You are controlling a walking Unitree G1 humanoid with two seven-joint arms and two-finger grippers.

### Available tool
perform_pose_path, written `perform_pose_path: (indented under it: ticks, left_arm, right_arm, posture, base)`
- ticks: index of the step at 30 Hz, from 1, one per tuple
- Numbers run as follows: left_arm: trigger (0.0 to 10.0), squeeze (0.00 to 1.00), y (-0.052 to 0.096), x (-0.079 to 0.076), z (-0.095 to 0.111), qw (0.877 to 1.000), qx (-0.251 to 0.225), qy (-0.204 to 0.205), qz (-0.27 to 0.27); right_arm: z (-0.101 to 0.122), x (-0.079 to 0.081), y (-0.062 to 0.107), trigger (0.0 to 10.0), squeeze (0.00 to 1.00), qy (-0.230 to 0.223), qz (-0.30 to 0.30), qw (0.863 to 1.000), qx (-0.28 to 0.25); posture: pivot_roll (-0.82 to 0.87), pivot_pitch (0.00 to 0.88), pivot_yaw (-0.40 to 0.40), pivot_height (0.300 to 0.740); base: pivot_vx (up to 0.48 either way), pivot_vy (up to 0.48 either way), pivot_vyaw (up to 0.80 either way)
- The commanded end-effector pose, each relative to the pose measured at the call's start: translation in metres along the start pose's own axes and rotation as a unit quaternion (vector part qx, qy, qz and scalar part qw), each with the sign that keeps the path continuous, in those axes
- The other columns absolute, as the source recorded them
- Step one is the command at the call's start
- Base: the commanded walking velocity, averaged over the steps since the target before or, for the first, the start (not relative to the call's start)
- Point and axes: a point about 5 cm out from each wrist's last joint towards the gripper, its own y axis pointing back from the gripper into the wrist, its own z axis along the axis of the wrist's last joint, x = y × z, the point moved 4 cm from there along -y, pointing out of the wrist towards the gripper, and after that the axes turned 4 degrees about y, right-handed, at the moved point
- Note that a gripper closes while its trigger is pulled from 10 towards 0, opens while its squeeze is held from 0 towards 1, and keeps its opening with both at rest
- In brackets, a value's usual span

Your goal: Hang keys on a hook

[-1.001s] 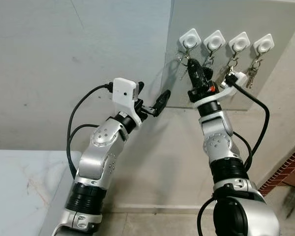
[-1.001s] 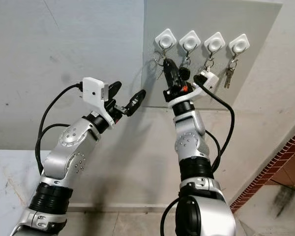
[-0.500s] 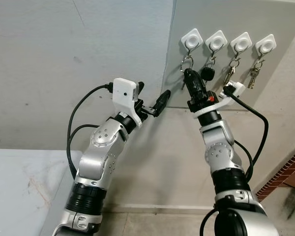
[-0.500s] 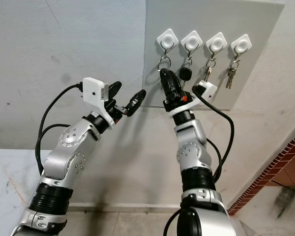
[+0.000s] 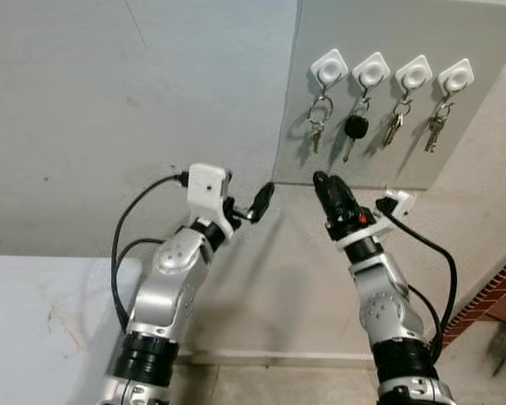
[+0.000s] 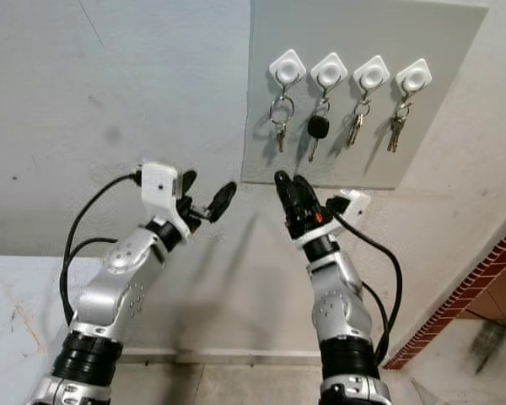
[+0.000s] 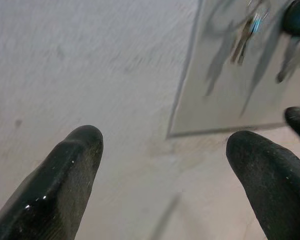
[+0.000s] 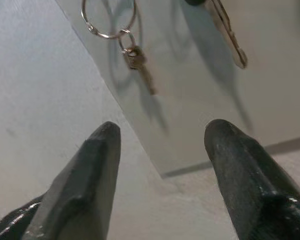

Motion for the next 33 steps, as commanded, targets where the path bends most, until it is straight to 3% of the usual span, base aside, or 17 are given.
perform_pose_path:
  ticks: [1,2,4,8,11,12,13,21,23,27,28,32,33]
  left_arm:
    - [10.0,0.0,0.005,0.01,-0.019,0.999,0.023,0.007,0.028]
    - [10.0,0.0,0.007,0.014,-0.028,0.999,0.033,0.01,0.037]
    - [10.0,0.0,0.007,0.014,-0.028,0.999,0.033,0.01,0.037]
    - [10.0,0.0,0.02,0.025,-0.07,0.995,0.083,0.001,0.063]
    - [10.0,0.0,0.027,0.031,-0.086,0.992,0.101,0.009,0.077]
    - [10.0,0.0,0.033,0.035,-0.098,0.989,0.116,0.017,0.09]
    - [10.0,0.0,0.033,0.035,-0.098,0.989,0.116,0.017,0.09]
    - [10.0,0.0,0.073,0.049,-0.163,0.965,0.222,0.027,0.136]
    - [10.0,0.0,0.079,0.049,-0.17,0.962,0.24,0.008,0.132]
    - [10.0,0.0,0.1,0.048,-0.192,0.95,0.283,-0.006,0.132]
    - [10.0,0.0,0.1,0.048,-0.192,0.95,0.283,-0.006,0.132]
    - [10.0,0.0,0.119,0.041,-0.212,0.939,0.326,0.0,0.113]
    - [10.0,0.0,0.128,0.04,-0.219,0.933,0.342,-0.007,0.112]
  right_arm:
    - [-0.007,-0.006,0.009,10.0,1.0,0.017,-0.019,1.0,0.013]
    - [-0.014,-0.013,0.017,10.0,1.0,0.025,-0.037,0.999,0.025]
    - [-0.014,-0.013,0.017,10.0,1.0,0.025,-0.037,0.999,0.025]
    - [-0.047,-0.038,0.054,10.0,1.0,0.05,-0.097,0.99,0.092]
    - [-0.061,-0.045,0.07,10.0,1.0,0.069,-0.114,0.983,0.125]
    - [-0.07,-0.05,0.083,10.0,1.0,0.077,-0.131,0.977,0.148]
    - [-0.07,-0.05,0.083,10.0,1.0,0.077,-0.131,0.977,0.148]
    - [-0.11,-0.072,0.145,10.0,1.0,0.119,-0.201,0.936,0.265]
    - [-0.115,-0.074,0.154,10.0,1.0,0.124,-0.209,0.928,0.283]
    - [-0.129,-0.08,0.183,10.0,1.0,0.144,-0.228,0.9,0.344]
    - [-0.129,-0.08,0.183,10.0,1.0,0.144,-0.228,0.9,0.344]
    - [-0.134,-0.086,0.204,10.0,1.0,0.154,-0.253,0.877,0.379]
    - [-0.136,-0.088,0.213,10.0,1.0,0.164,-0.261,0.865,0.397]
  posture:
    - [0.02,0.0,-0.033,0.74]
    - [0.02,0.0,-0.032,0.74]
    - [0.02,0.0,-0.032,0.74]
    - [0.01,0.0,-0.02,0.74]
    - [0.01,0.0,-0.019,0.74]
    - [0.01,0.0,-0.014,0.74]
    - [0.01,0.0,-0.014,0.74]
    - [0.0,0.0,-0.01,0.74]
    - [0.0,0.0,-0.008,0.74]
    - [0.0,0.0,-0.007,0.74]
    - [0.0,0.0,-0.007,0.74]
    - [-0.01,0.0,-0.003,0.74]
    - [-0.01,0.0,-0.004,0.74]
  base:
    - [0.0,0.0,0.0]
    - [0.0,0.0,0.0]
    - [0.0,0.0,0.0]
    - [0.0,0.0,0.0]
    - [0.0,0.0,0.0]
    - [0.0,0.0,0.0]
    - [0.0,0.0,0.0]
    - [0.0,0.0,0.0]
    - [0.0,0.0,0.0]
    - [0.0,0.0,0.0]
    - [0.0,0.0,0.0]
    - [0.0,0.0,0.0]
    - [0.0,0.0,0.0]
